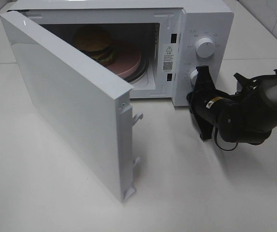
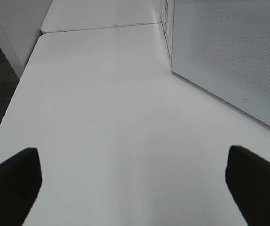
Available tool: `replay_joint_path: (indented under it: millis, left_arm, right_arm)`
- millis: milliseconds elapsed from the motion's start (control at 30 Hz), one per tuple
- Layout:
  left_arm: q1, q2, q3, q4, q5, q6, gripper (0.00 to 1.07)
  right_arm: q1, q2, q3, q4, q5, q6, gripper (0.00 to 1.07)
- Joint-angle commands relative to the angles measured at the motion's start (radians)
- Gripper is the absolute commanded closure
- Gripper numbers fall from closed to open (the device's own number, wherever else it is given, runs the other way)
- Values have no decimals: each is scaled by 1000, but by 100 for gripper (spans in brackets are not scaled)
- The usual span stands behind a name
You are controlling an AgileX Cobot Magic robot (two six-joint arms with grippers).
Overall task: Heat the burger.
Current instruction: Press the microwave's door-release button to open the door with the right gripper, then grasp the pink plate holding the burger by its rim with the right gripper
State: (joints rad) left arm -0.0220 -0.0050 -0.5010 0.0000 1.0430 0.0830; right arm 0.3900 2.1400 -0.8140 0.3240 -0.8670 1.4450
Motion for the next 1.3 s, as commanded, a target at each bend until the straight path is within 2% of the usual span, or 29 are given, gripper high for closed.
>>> replay_joint_path:
  millis: [33,900,1300]
  left_arm:
    - [-2,-20,2,-9,-9,-6,6]
    - [-2,-20,2,-9,-9,-6,6]
    - [-2,-20,2,-9,-9,-6,6]
  right_arm:
    - [16,-34,-58,-39,-123,5,107]
    - [56,-67,111,-41,-115,34,107]
    - [56,-163,220,-41,-121,-1,107]
